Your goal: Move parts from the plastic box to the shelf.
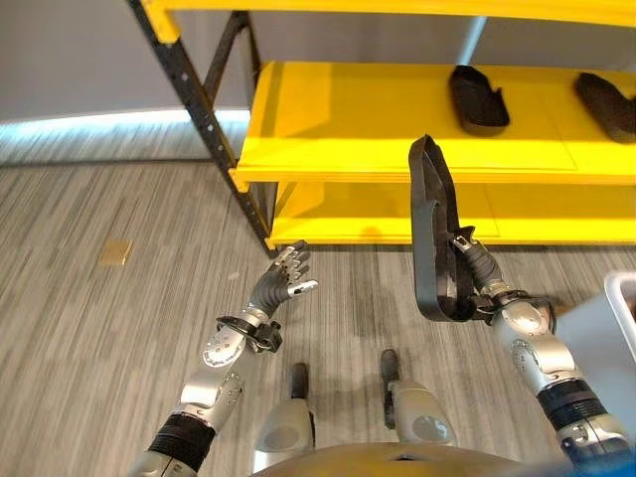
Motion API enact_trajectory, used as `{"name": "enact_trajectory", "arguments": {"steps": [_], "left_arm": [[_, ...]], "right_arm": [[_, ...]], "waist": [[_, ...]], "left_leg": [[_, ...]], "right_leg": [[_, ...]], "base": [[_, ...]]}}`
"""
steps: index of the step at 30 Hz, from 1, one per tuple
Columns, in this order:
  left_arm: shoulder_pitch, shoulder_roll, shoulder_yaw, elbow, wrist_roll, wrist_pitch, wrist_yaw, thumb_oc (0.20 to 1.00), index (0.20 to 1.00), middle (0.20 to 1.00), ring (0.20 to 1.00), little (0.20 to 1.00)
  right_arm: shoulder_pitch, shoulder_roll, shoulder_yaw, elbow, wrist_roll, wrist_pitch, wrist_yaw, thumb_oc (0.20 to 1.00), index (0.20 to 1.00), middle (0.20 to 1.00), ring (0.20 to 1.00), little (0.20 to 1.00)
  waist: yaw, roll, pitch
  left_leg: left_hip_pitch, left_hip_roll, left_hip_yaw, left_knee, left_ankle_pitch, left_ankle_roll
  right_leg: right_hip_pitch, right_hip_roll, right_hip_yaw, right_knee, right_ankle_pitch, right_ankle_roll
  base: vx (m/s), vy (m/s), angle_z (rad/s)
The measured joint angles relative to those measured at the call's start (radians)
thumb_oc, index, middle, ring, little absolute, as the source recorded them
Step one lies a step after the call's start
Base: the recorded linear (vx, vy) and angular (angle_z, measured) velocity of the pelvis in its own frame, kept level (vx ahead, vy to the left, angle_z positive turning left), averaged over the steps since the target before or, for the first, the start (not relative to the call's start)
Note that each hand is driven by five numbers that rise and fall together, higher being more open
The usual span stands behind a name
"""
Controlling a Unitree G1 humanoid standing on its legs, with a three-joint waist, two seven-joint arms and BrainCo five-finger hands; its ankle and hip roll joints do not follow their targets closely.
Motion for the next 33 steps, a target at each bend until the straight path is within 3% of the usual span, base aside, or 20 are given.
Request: {"name": "enact_trajectory", "arguments": {"steps": [1,2,4,7,11,13,15,18,21,22,23,24,26,28,29,31,32,33], "left_arm": [[0.019,-0.014,0.002,-0.008,0.0,0.001,-0.002,1.0,1.0,1.0,1.0,1.0],[0.016,-0.013,0.01,-0.014,-0.001,0.001,-0.003,1.0,1.0,1.0,1.0,1.0],[-0.008,-0.009,0.037,-0.015,-0.01,0.003,0.0,1.0,1.0,1.0,1.0,1.0],[-0.035,-0.005,0.034,-0.013,-0.01,0.01,-0.003,1.0,1.0,1.0,1.0,1.0],[-0.054,-0.009,0.031,-0.012,-0.01,0.012,-0.008,1.0,1.0,1.0,1.0,1.0],[-0.069,-0.011,0.012,-0.006,-0.01,0.013,-0.022,1.0,1.0,1.0,1.0,1.0],[-0.073,-0.011,-0.007,-0.006,-0.009,0.013,-0.039,1.0,1.0,1.0,1.0,1.0],[-0.066,-0.01,-0.008,-0.007,-0.008,0.013,-0.04,1.0,1.0,1.0,1.0,1.0],[-0.071,0.0,-0.003,-0.007,-0.007,0.011,-0.007,1.0,1.0,1.0,1.0,1.0],[-0.075,-0.002,0.002,-0.007,-0.007,0.008,0.002,1.0,1.0,1.0,1.0,1.0],[-0.082,-0.007,0.001,-0.005,-0.006,0.009,0.004,1.0,1.0,1.0,1.0,1.0],[-0.068,-0.011,0.001,-0.004,-0.006,0.008,0.006,1.0,1.0,1.0,1.0,1.0],[-0.05,-0.01,-0.001,-0.004,0.001,0.01,0.005,1.0,1.0,1.0,1.0,1.0],[-0.043,-0.003,0.001,-0.001,0.002,0.01,0.003,1.0,1.0,1.0,1.0,1.0],[-0.044,-0.004,0.006,0.001,0.002,0.009,0.001,1.0,1.0,1.0,1.0,1.0],[-0.038,0.0,0.024,0.005,0.002,0.007,0.0,1.0,1.0,1.0,1.0,1.0],[-0.03,0.007,0.029,0.014,0.003,0.006,-0.004,1.0,1.0,1.0,1.0,1.0],[-0.021,0.004,0.036,0.038,0.003,0.006,-0.006,1.0,1.0,1.0,1.0,1.0]], "right_arm": [[-0.005,-0.004,0.003,-0.025,-0.003,0.007,0.0,0.2,0.2,0.2,0.2,0.2],[-0.009,-0.003,0.002,-0.042,-0.003,0.005,0.0,0.2,0.2,0.2,0.2,0.2],[-0.021,-0.011,0.004,-0.071,-0.012,0.013,0.0,0.2,0.2,0.2,0.2,0.2],[-0.057,-0.043,0.005,-0.071,-0.036,0.015,-0.005,0.2,0.2,0.2,0.2,0.2],[-0.12,-0.071,0.004,-0.067,-0.037,0.037,-0.01,0.2,0.2,0.2,0.2,0.2],[-0.129,-0.086,-0.003,-0.066,-0.036,0.04,-0.01,0.2,0.2,0.2,0.2,0.2],[-0.129,-0.086,-0.009,-0.065,-0.037,0.042,-0.01,0.2,0.2,0.2,0.2,0.2],[-0.129,-0.081,-0.009,-0.065,-0.038,0.051,-0.001,0.2,0.2,0.2,0.2,0.2],[-0.107,-0.072,-0.008,-0.066,-0.038,0.052,0.015,0.2,0.2,0.2,0.2,0.2],[-0.078,-0.063,-0.02,-0.071,-0.04,0.049,0.021,0.2,0.2,0.2,0.2,0.2],[-0.054,-0.043,-0.036,-0.071,-0.042,0.05,0.018,0.2,0.2,0.2,0.2,0.2],[-0.041,-0.023,-0.022,-0.066,-0.046,0.051,0.009,0.2,0.2,0.2,0.2,0.2],[-0.022,0.001,0.026,-0.065,-0.06,0.049,0.009,0.2,0.2,0.2,0.2,0.2],[-0.012,0.029,0.069,-0.056,-0.078,0.05,0.007,0.2,0.2,0.2,0.2,0.2],[-0.003,0.034,0.079,-0.056,-0.079,0.05,0.007,0.2,0.2,0.2,0.2,0.2],[-0.001,0.035,0.08,-0.057,-0.079,0.05,-0.002,0.2,0.2,0.2,0.2,0.2],[0.01,0.036,0.077,-0.058,-0.079,0.048,-0.009,0.2,0.2,0.2,0.2,0.2],[0.025,0.036,0.072,-0.058,-0.078,0.048,-0.014,0.2,0.2,0.2,0.2,0.2]], "waist": [[-0.001,0.043,-0.016],[-0.015,0.062,-0.018],[-0.012,0.043,-0.014],[-0.012,0.055,-0.009],[-0.012,0.054,-0.006],[-0.019,0.058,-0.007],[-0.018,0.058,-0.007],[-0.015,0.056,-0.007],[-0.018,0.044,-0.009],[-0.015,0.04,-0.014],[-0.023,0.033,-0.01],[-0.009,0.021,-0.008],[-0.015,0.016,-0.011],[-0.01,0.019,-0.014],[-0.011,0.027,-0.019],[-0.01,0.039,-0.022],[-0.005,0.039,-0.024],[0.01,0.043,-0.024]], "left_leg": [[0.059,0.02,0.001,-0.061,-0.05,0.004],[0.108,0.048,-0.003,-0.158,-0.071,-0.021],[0.121,0.062,0.019,-0.209,-0.043,-0.023],[0.104,0.105,-0.01,-0.213,-0.022,-0.045],[0.098,0.139,-0.011,-0.216,-0.017,-0.047],[0.09,0.154,-0.011,-0.215,0.011,-0.072],[0.09,0.166,-0.012,-0.21,0.015,-0.071],[0.092,0.169,-0.008,-0.172,0.016,-0.072],[0.042,0.154,-0.005,-0.018,0.033,-0.093],[-0.08,0.157,-0.008,0.205,0.084,-0.137],[-0.216,0.163,-0.009,0.425,0.162,-0.106],[-0.281,0.151,-0.008,0.496,0.143,-0.085],[-0.344,0.102,0.009,0.449,0.111,-0.04],[-0.295,0.052,0.073,0.14,0.114,-0.032],[-0.251,0.029,0.095,-0.079,0.138,-0.04],[-0.217,0.036,0.081,-0.327,0.183,-0.05],[-0.217,0.029,0.055,-0.382,0.212,-0.049],[-0.22,0.033,0.006,-0.425,0.225,-0.052]], "right_leg": [[-0.003,0.037,-0.016,-0.001,0.005,-0.007],[-0.009,0.058,-0.034,0.017,0.021,-0.03],[-0.038,0.067,-0.045,0.053,0.008,-0.074],[-0.049,0.101,-0.082,0.075,-0.017,-0.115],[-0.06,0.126,-0.121,0.105,-0.035,-0.149],[-0.051,0.128,-0.149,0.111,-0.058,-0.167],[-0.043,0.134,-0.171,0.118,-0.073,-0.184],[-0.039,0.135,-0.172,0.151,-0.105,-0.195],[-0.027,0.127,-0.17,0.183,-0.156,-0.229],[-0.01,0.133,-0.174,0.183,-0.164,-0.253],[-0.001,0.134,-0.188,0.182,-0.162,-0.266],[0.015,0.133,-0.186,0.179,-0.163,-0.266],[0.042,0.145,-0.178,0.157,-0.167,-0.257],[0.099,0.166,-0.169,0.068,-0.142,-0.216],[0.136,0.183,-0.17,0.029,-0.135,-0.197],[0.187,0.231,-0.161,-0.017,-0.115,-0.207],[0.213,0.244,-0.151,-0.037,-0.131,-0.143],[0.216,0.25,-0.134,-0.009,-0.146,-0.037]], "base": [[0.18,-0.197,-0.02],[0.14,-0.175,0.2],[0.09,-0.195,0.15],[0.12,-0.226,0.2],[0.13,-0.152,0.2],[0.13,-0.174,0.37],[0.15,-0.236,0.31],[0.12,-0.214,0.05],[0.13,-0.311,0.1],[0.16,-0.35,0.37],[0.16,-0.196,0.21],[0.16,-0.08,0.03],[0.18,0.006,-0.22],[0.21,0.051,-0.34],[0.27,0.081,-0.19],[0.29,0.083,-0.17],[0.25,0.074,-0.29],[0.22,0.088,-0.43]]}}
